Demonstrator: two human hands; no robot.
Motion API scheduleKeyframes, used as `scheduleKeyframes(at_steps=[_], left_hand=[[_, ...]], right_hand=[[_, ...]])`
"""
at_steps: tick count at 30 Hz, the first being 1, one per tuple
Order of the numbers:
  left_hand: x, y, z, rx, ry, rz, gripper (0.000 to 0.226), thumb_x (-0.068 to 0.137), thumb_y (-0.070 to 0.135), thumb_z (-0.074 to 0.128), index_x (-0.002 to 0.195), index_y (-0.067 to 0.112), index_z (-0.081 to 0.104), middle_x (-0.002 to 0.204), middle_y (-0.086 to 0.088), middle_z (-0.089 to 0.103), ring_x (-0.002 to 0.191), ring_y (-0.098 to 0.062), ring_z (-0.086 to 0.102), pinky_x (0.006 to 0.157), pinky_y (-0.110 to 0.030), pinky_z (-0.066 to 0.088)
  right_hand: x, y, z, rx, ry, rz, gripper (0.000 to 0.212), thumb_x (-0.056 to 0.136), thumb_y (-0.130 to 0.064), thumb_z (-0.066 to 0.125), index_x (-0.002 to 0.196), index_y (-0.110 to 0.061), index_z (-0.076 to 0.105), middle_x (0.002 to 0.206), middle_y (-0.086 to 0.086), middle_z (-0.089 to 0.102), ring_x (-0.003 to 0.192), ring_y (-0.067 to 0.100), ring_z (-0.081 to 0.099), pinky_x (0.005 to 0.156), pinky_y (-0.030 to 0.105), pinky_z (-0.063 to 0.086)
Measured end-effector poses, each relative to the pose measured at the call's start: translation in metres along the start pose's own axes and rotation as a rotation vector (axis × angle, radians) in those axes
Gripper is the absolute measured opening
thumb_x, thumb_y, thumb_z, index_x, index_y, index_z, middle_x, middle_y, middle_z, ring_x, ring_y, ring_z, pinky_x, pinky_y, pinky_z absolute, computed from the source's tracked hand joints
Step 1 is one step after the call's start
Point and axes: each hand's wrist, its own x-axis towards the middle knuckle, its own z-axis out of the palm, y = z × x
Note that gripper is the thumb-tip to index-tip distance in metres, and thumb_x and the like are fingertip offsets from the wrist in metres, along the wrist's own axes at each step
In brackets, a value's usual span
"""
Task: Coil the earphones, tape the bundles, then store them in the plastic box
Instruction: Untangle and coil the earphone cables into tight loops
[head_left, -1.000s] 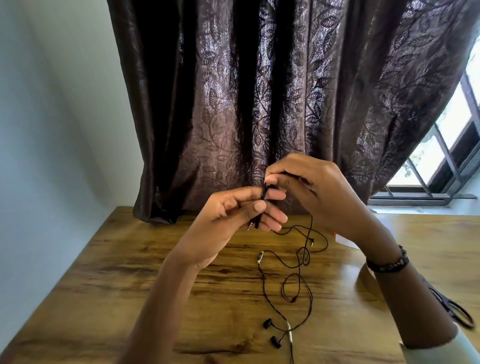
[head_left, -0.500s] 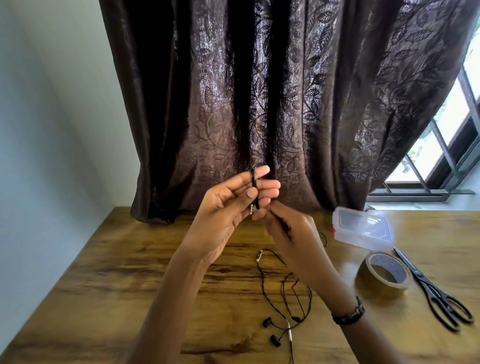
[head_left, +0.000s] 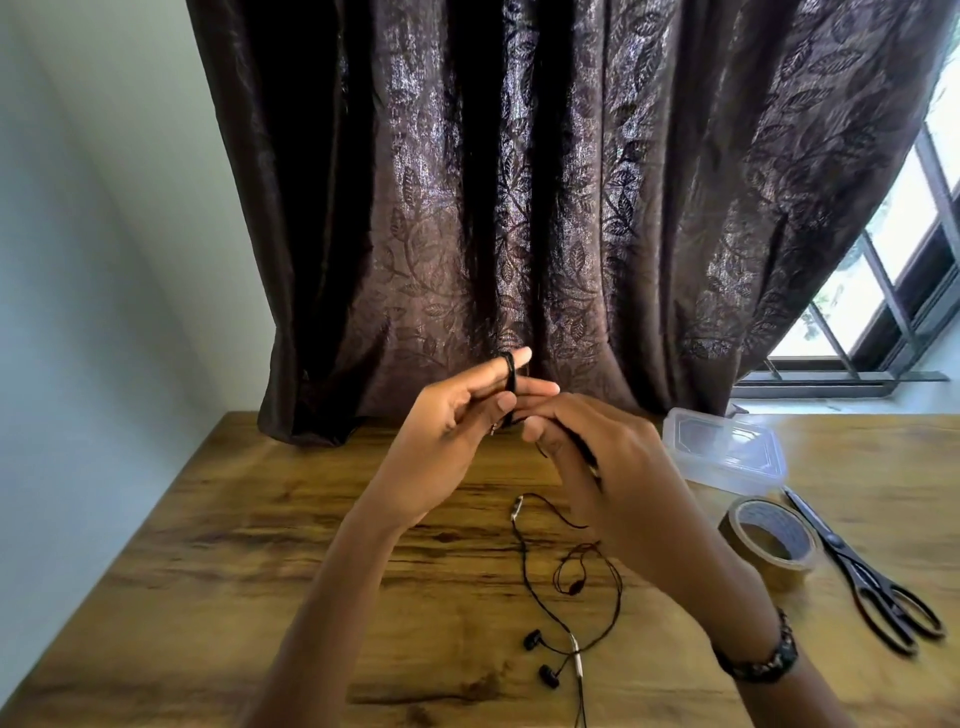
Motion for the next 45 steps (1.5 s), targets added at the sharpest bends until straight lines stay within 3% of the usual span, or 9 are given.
scheduleKeyframes(at_steps=[3,8,14,23,31,34,38,41,45], left_hand=[[-0.004,0.002,-0.002,-0.005,-0.072,-0.026,0.037,0.093,0.012,0.048,0.128,0.022,0.050,0.116,0.015,0.068,0.113,-0.004,0.061,0.088,-0.014,0.047],[-0.010,0.005,-0.004,-0.041,-0.188,-0.028,0.030,0.095,0.011,0.041,0.119,0.005,0.058,0.110,-0.011,0.069,0.106,-0.024,0.065,0.091,-0.030,0.052],[-0.013,0.010,-0.004,-0.039,-0.243,0.002,0.034,0.096,0.008,0.040,0.127,0.004,0.052,0.099,-0.008,0.071,0.093,-0.020,0.069,0.082,-0.024,0.051],[-0.012,0.014,0.001,-0.143,-0.213,0.059,0.030,0.094,0.011,0.042,0.118,0.004,0.059,0.081,0.004,0.069,0.073,-0.008,0.062,0.071,-0.020,0.048],[-0.005,0.009,0.005,-0.327,-0.114,0.032,0.034,0.093,0.008,0.044,0.124,0.003,0.055,0.091,-0.001,0.069,0.082,-0.008,0.063,0.077,-0.024,0.053],[-0.003,0.004,0.006,-0.331,-0.091,0.002,0.036,0.093,0.008,0.045,0.127,0.007,0.053,0.097,-0.002,0.071,0.086,-0.009,0.065,0.071,-0.027,0.057],[-0.001,0.000,0.008,-0.353,-0.017,-0.027,0.032,0.093,0.010,0.048,0.124,0.014,0.057,0.100,-0.001,0.071,0.087,-0.008,0.065,0.068,-0.026,0.056],[0.004,-0.001,0.007,-0.369,0.083,-0.029,0.032,0.091,0.006,0.046,0.120,0.013,0.058,0.099,-0.001,0.073,0.089,-0.005,0.066,0.075,-0.017,0.053],[0.007,-0.003,0.005,-0.274,0.110,-0.002,0.033,0.096,-0.002,0.040,0.122,0.013,0.055,0.104,-0.004,0.073,0.098,-0.010,0.068,0.081,-0.017,0.051]], right_hand=[[0.011,0.003,-0.012,-0.006,-0.052,-0.024,0.018,0.101,-0.028,0.045,0.095,-0.018,0.060,0.086,-0.018,0.055,0.075,0.000,0.054,0.067,0.012,0.040],[0.032,0.007,-0.030,-0.036,-0.119,-0.113,0.017,0.100,-0.024,0.049,0.090,-0.012,0.056,0.082,-0.014,0.051,0.075,0.004,0.051,0.068,0.014,0.039],[0.049,0.009,-0.040,0.012,-0.113,-0.174,0.018,0.096,-0.026,0.055,0.087,-0.010,0.059,0.079,-0.008,0.058,0.075,0.001,0.053,0.069,0.008,0.037],[0.045,0.017,-0.023,0.298,-0.095,-0.068,0.011,0.097,-0.020,0.050,0.089,-0.020,0.056,0.079,-0.014,0.057,0.073,-0.003,0.053,0.069,0.010,0.040],[0.012,0.021,0.022,0.618,-0.014,0.168,0.018,0.101,-0.025,0.040,0.096,-0.019,0.056,0.073,-0.011,0.049,0.065,0.008,0.044,0.057,0.025,0.038],[0.002,0.017,0.034,0.611,0.030,0.264,0.023,0.101,-0.023,0.039,0.089,-0.036,0.054,0.068,-0.013,0.051,0.061,0.010,0.044,0.053,0.032,0.038],[-0.007,0.016,0.039,0.632,-0.010,0.323,0.021,0.103,-0.023,0.039,0.092,-0.016,0.055,0.067,-0.010,0.049,0.064,0.011,0.047,0.062,0.032,0.047],[-0.015,0.014,0.040,0.592,-0.087,0.310,0.022,0.102,-0.022,0.041,0.087,-0.019,0.056,0.068,-0.007,0.050,0.064,0.011,0.054,0.063,0.024,0.049],[-0.021,0.008,0.035,0.514,-0.132,0.308,0.023,0.101,-0.026,0.045,0.086,-0.015,0.058,0.068,-0.009,0.056,0.061,0.013,0.059,0.057,0.033,0.050]])
